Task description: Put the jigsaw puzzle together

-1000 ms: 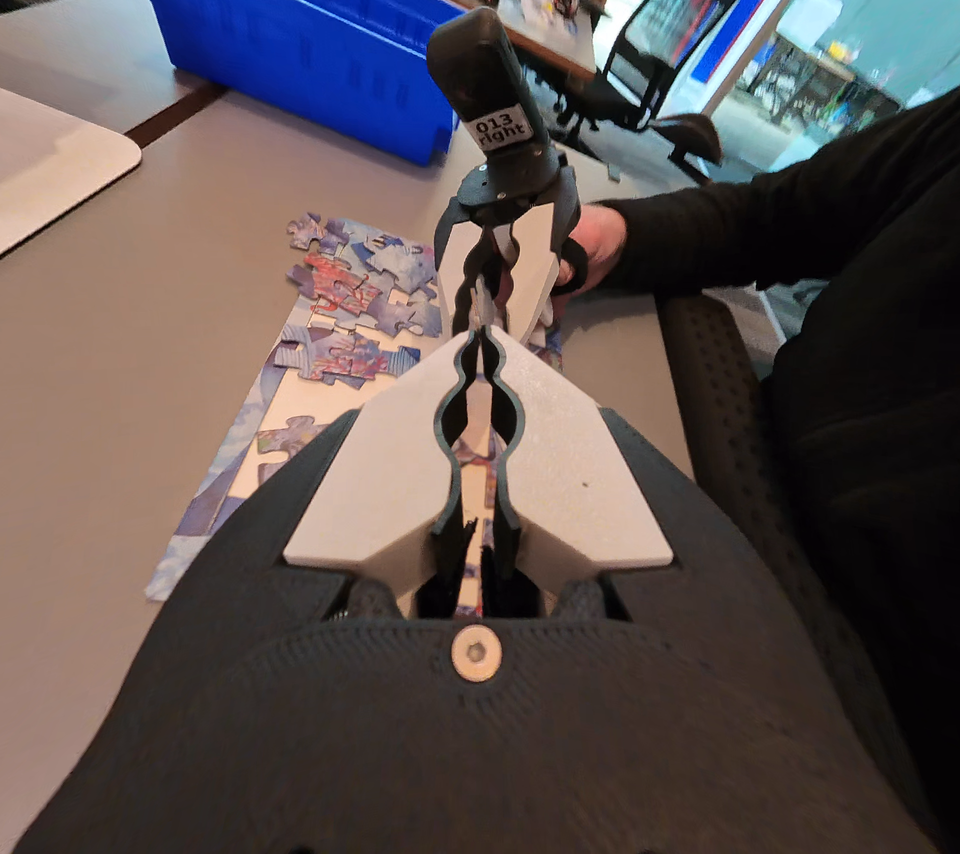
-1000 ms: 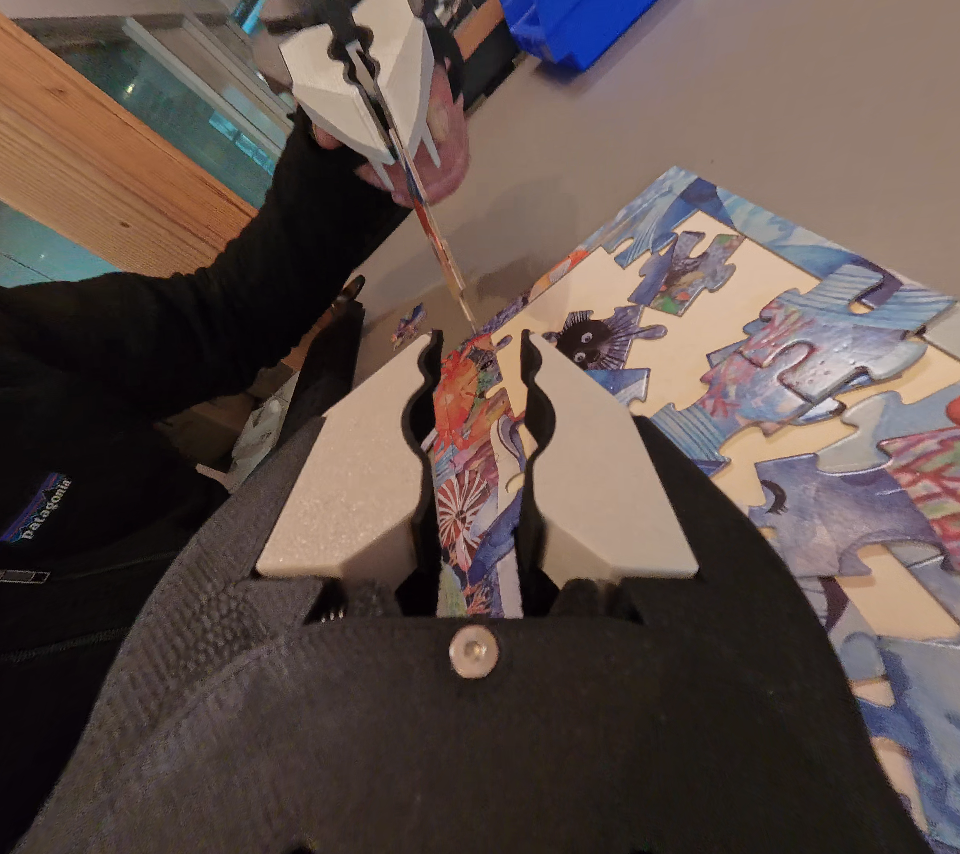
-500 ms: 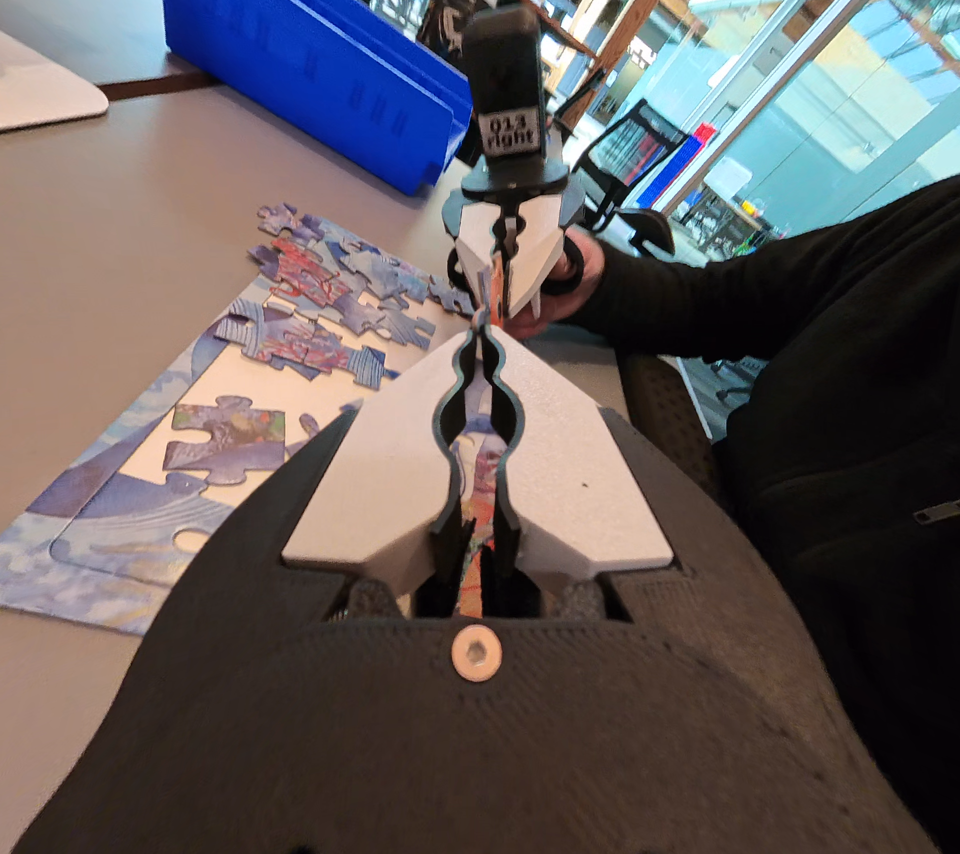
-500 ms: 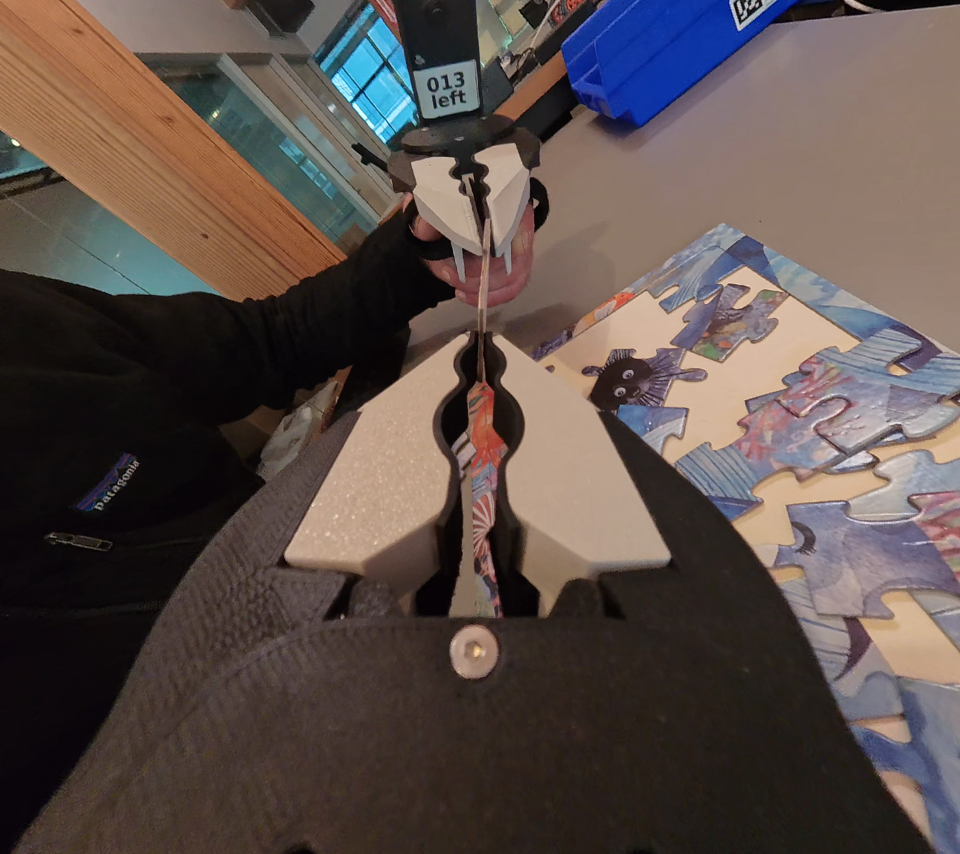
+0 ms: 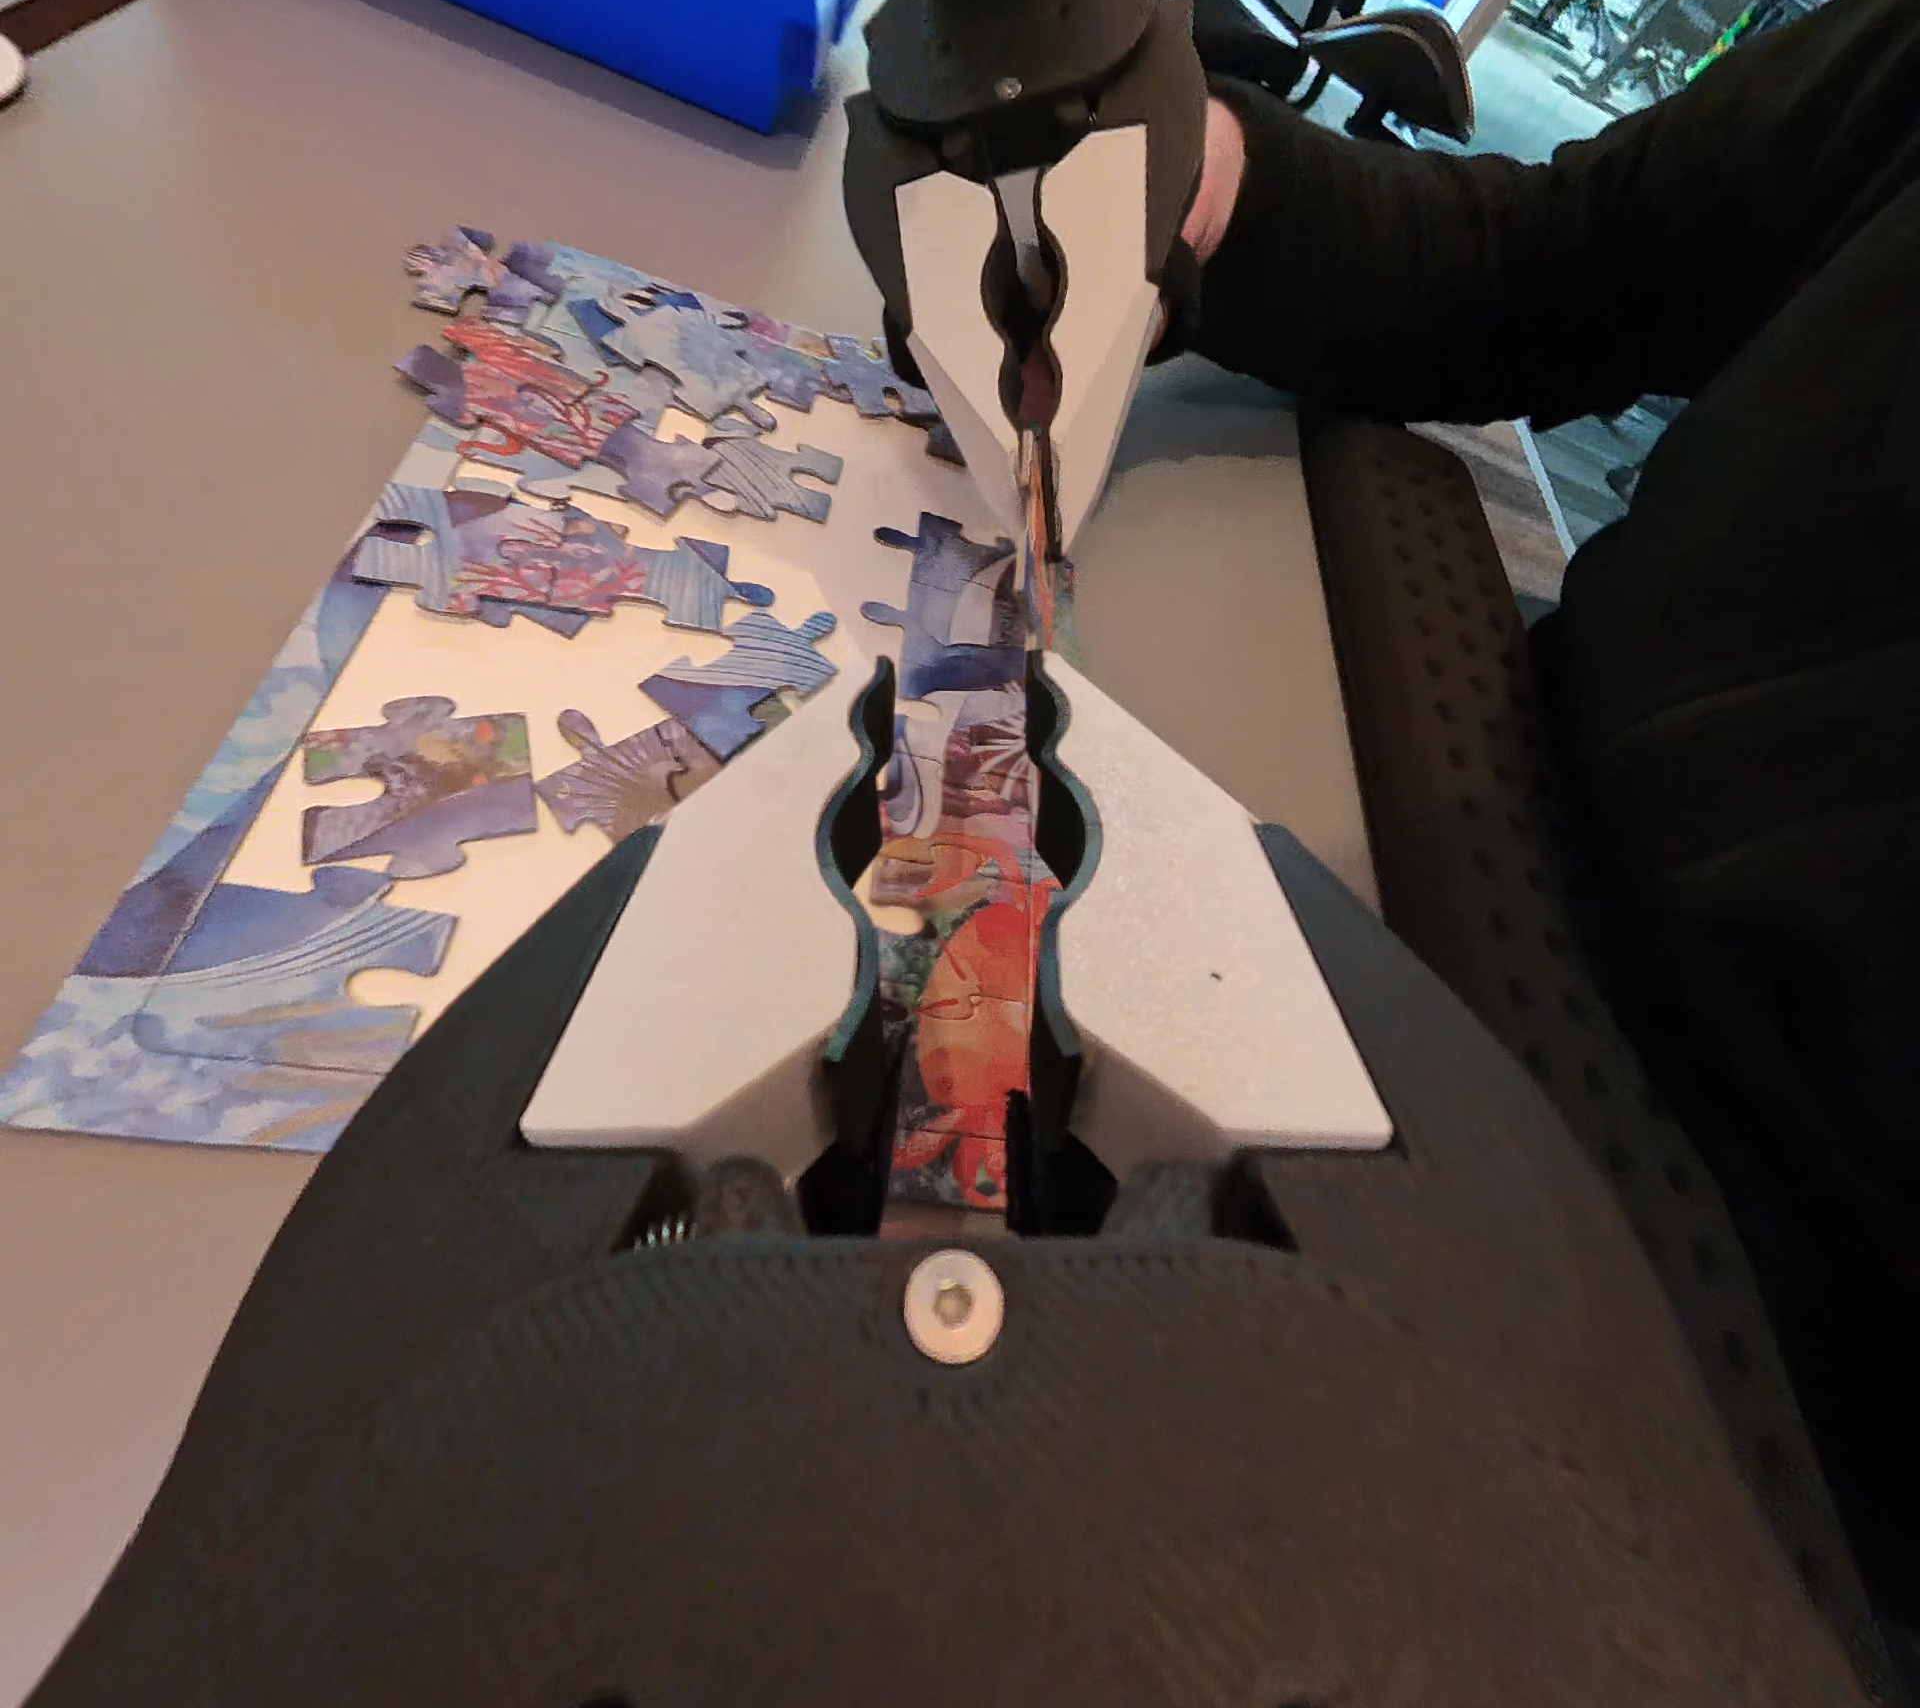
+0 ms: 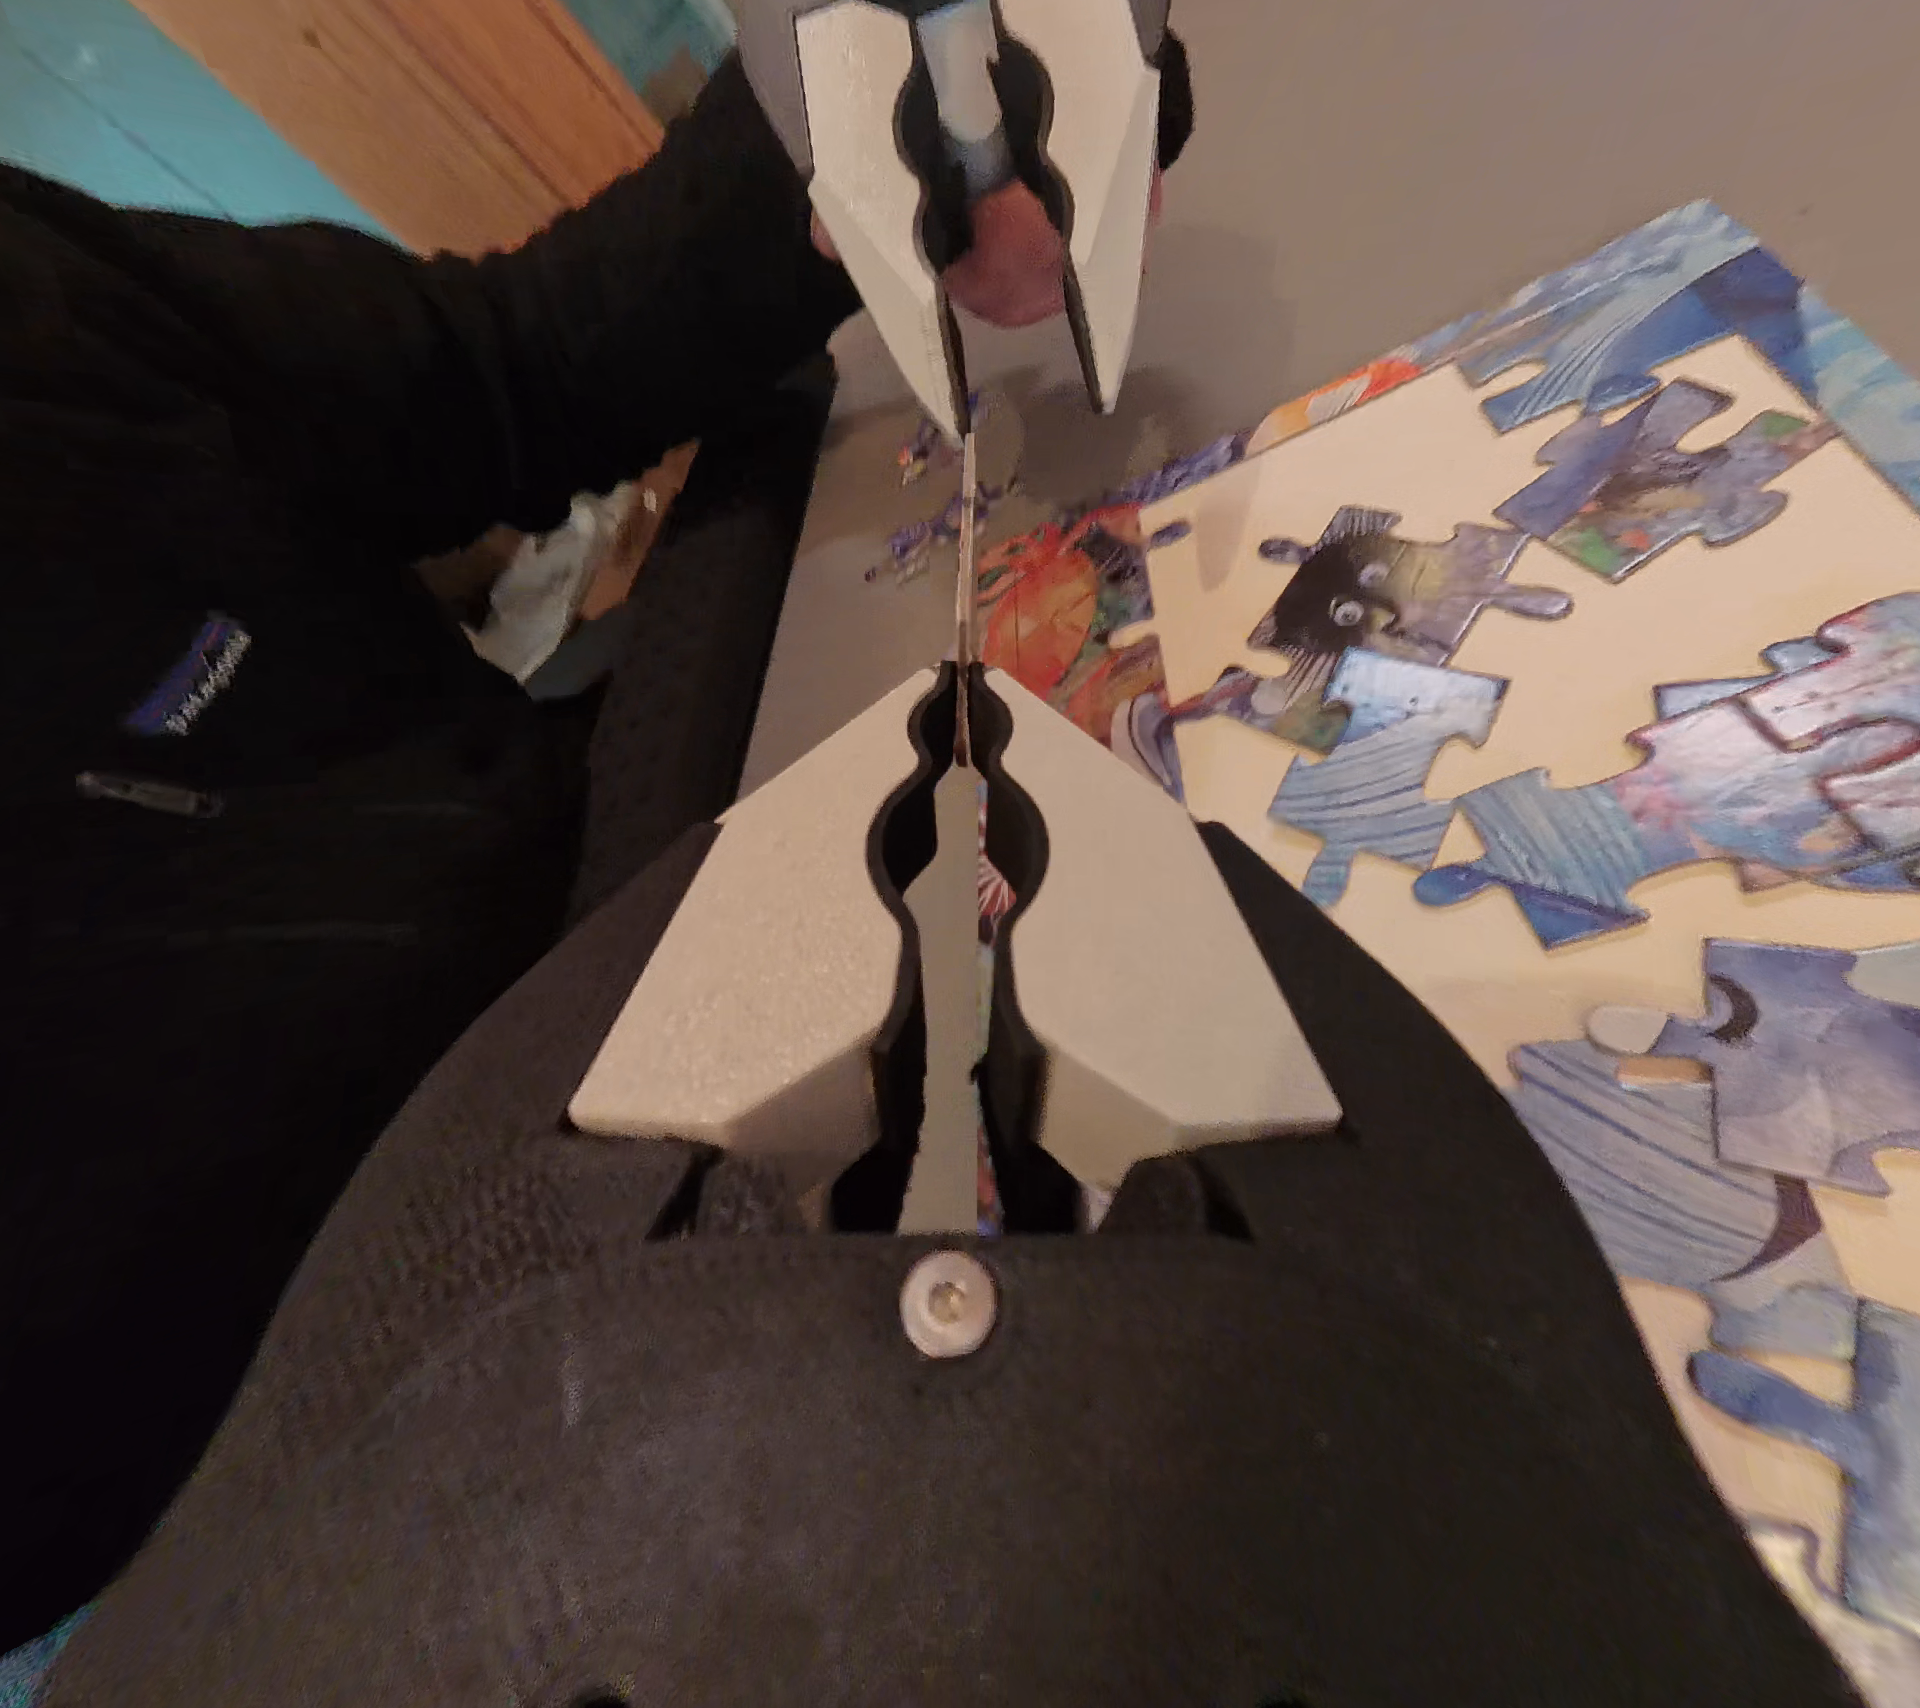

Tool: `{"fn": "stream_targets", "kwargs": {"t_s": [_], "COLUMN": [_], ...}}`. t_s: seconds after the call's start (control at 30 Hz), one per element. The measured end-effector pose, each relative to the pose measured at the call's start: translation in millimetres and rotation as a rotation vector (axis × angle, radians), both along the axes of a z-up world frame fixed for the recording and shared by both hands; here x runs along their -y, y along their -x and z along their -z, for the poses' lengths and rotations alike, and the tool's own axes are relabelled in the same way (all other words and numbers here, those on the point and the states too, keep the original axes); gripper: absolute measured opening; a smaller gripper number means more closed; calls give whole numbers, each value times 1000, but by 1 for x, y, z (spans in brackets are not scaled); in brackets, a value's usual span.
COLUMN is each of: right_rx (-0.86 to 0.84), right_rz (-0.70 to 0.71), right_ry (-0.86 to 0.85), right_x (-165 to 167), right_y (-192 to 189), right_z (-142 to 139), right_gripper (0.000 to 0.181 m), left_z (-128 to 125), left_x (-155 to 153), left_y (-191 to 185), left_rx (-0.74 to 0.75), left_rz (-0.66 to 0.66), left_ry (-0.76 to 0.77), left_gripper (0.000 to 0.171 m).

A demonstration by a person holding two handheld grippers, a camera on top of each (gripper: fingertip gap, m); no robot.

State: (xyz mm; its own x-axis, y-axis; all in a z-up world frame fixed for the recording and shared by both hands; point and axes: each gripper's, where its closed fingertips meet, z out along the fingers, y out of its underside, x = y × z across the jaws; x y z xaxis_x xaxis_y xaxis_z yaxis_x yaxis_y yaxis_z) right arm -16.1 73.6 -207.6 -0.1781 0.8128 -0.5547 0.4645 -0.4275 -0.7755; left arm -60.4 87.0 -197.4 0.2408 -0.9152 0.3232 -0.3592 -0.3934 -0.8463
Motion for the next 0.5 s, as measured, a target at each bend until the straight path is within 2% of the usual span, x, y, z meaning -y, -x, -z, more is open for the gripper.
{"fn": "stream_targets", "kwargs": {"t_s": [0.13, 0.27, 0.4, 0.5], "right_rx": [64, 149, 252, 294], "right_rz": [-53, -81, -189, -172], "right_ry": [-56, -94, -41, 1], "right_x": [17, 27, 45, 42], "right_y": [-14, -28, -45, -47], "right_z": [13, 25, 34, 43], "right_gripper": [0, 0, 0, 0], "left_z": [4, 14, 23, 35], "left_x": [17, 24, 9, -7], "left_y": [-16, -29, -26, -13], "left_rx": [-7, -81, -187, -300], "left_rz": [61, 99, 59, 5], "left_ry": [6, -20, -66, -119], "left_gripper": [23, 25, 25, 26]}}
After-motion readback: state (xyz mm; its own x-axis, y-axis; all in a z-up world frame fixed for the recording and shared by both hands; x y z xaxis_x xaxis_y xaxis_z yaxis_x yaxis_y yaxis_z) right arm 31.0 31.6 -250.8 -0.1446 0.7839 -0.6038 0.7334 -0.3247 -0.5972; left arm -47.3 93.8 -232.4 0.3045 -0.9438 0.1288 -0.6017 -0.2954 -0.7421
